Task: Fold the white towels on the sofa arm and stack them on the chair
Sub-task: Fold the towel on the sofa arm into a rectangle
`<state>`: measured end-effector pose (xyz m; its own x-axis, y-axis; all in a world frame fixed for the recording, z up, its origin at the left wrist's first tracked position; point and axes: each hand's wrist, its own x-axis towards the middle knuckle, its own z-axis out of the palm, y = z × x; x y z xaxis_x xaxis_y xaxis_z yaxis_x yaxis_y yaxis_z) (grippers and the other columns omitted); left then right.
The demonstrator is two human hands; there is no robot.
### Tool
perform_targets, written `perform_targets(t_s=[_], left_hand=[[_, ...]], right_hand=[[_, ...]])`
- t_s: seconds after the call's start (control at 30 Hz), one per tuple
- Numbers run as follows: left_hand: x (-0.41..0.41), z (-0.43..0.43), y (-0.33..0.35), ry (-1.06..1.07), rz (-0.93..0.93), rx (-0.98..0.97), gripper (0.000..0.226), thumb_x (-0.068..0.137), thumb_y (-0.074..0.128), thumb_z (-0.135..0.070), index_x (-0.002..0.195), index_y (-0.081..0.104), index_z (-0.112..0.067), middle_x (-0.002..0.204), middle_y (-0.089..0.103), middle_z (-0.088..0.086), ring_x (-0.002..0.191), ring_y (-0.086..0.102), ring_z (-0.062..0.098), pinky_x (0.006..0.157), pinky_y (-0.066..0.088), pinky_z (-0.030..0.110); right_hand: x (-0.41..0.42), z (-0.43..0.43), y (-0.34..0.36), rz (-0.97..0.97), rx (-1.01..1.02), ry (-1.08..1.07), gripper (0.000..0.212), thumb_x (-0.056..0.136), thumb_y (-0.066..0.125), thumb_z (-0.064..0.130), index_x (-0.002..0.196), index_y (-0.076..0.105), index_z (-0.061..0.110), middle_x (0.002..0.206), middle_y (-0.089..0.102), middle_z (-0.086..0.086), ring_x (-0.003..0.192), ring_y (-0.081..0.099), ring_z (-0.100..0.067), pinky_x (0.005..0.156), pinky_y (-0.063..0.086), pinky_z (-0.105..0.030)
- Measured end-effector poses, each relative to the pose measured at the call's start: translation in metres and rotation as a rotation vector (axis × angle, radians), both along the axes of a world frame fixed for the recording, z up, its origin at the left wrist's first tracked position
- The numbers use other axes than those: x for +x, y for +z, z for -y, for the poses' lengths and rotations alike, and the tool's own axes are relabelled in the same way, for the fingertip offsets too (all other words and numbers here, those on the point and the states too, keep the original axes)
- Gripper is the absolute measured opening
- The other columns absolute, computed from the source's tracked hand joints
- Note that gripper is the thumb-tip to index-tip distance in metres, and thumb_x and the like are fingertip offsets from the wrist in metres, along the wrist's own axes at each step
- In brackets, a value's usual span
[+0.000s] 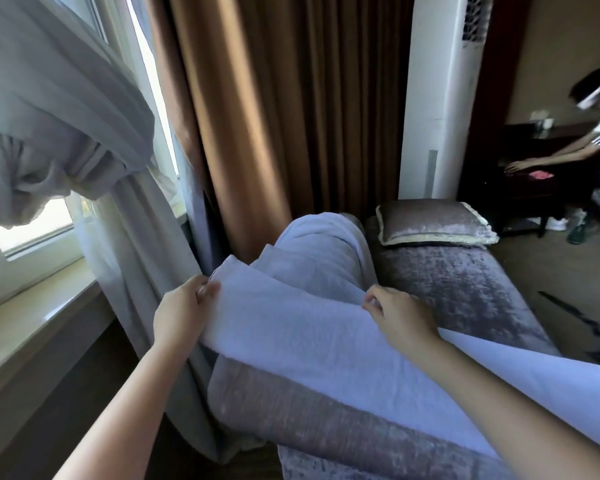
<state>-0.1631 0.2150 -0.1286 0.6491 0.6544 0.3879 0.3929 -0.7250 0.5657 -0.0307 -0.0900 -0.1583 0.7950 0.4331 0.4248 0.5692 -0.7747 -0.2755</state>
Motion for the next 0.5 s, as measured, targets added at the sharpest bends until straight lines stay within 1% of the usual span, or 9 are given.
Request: perform_targets(t_s=[0.07,0.1,0.13,0.2,0.27,0.33,0.37,0.43,0.5], left_hand=[[0.008,-0.01,-0.013,0.007,-0.098,0.038,0.024,0.096,0.049,-0.045,0.099,0.063,-0.026,0.086,0.068,0.001,0.079,0.056,0.022,0.06,0.036,0.031],[0.009,-0.012,-0.02,-0.008,-0.101,0.034,0.026,0.096,0.05,-0.045,0.092,0.062,-0.023,0.08,0.066,-0.002,0.075,0.055,0.02,0.058,0.035,0.031],[0.007,-0.014,-0.029,-0.032,-0.088,0.01,0.029,0.096,0.051,-0.044,0.083,0.059,-0.02,0.072,0.062,-0.003,0.07,0.054,0.018,0.056,0.035,0.031],[-0.001,-0.017,-0.046,-0.085,-0.041,-0.127,0.04,0.096,0.054,-0.042,0.069,0.052,-0.013,0.061,0.055,-0.002,0.064,0.052,0.02,0.055,0.035,0.032],[-0.014,-0.019,-0.058,-0.147,0.023,-0.42,0.042,0.097,0.053,-0.043,0.075,0.061,-0.008,0.067,0.061,0.001,0.071,0.057,0.023,0.065,0.044,0.034],[-0.027,-0.02,-0.068,-0.229,0.085,-0.741,0.037,0.097,0.053,-0.043,0.092,0.07,-0.011,0.079,0.068,0.003,0.075,0.061,0.02,0.077,0.049,0.035],[-0.033,-0.021,-0.073,-0.267,0.102,-0.852,0.038,0.095,0.055,-0.044,0.097,0.07,-0.009,0.08,0.065,0.007,0.072,0.059,0.019,0.078,0.048,0.035],[-0.042,-0.022,-0.078,-0.316,0.113,-0.967,0.039,0.091,0.057,-0.042,0.102,0.068,-0.006,0.08,0.057,0.013,0.066,0.054,0.017,0.072,0.045,0.034],[-0.046,-0.021,-0.076,-0.338,0.121,-1.008,0.034,0.095,0.054,-0.038,0.105,0.068,-0.009,0.079,0.058,0.014,0.065,0.057,0.019,0.069,0.045,0.033]], right_hand=[[0.0,0.002,-0.01,0.032,-0.154,-0.05,0.023,0.098,0.051,0.027,0.121,0.056,0.025,0.116,0.059,0.006,0.11,0.055,-0.02,0.083,0.04,-0.034],[-0.004,0.005,-0.016,0.107,-0.124,-0.038,0.023,0.093,0.059,0.022,0.116,0.059,0.023,0.111,0.06,0.004,0.105,0.057,-0.022,0.082,0.043,-0.037],[-0.011,0.009,-0.022,0.165,-0.046,-0.006,0.02,0.086,0.069,0.018,0.105,0.064,0.021,0.102,0.062,0.004,0.095,0.061,-0.024,0.074,0.046,-0.038],[-0.03,0.016,-0.032,0.275,0.104,0.103,0.013,0.08,0.073,0.017,0.09,0.066,0.021,0.089,0.063,0.007,0.082,0.061,-0.019,0.065,0.047,-0.033],[-0.053,0.021,-0.04,0.297,0.143,0.234,0.006,0.086,0.06,0.026,0.088,0.065,0.024,0.089,0.062,0.011,0.083,0.059,-0.012,0.069,0.044,-0.026],[-0.072,0.022,-0.049,0.294,0.072,0.311,0.017,0.088,0.052,0.038,0.088,0.063,0.025,0.089,0.059,0.013,0.082,0.058,-0.012,0.07,0.04,-0.024],[-0.079,0.022,-0.054,0.304,0.035,0.33,0.022,0.086,0.052,0.044,0.089,0.062,0.025,0.09,0.058,0.012,0.081,0.056,-0.013,0.07,0.039,-0.024],[-0.088,0.023,-0.061,0.303,-0.026,0.334,0.03,0.082,0.054,0.052,0.093,0.06,0.024,0.094,0.056,0.009,0.082,0.054,-0.014,0.07,0.04,-0.026],[-0.091,0.023,-0.065,0.354,-0.072,0.327,0.025,0.084,0.054,0.046,0.093,0.057,0.023,0.096,0.054,0.007,0.082,0.053,-0.017,0.071,0.04,-0.027]])
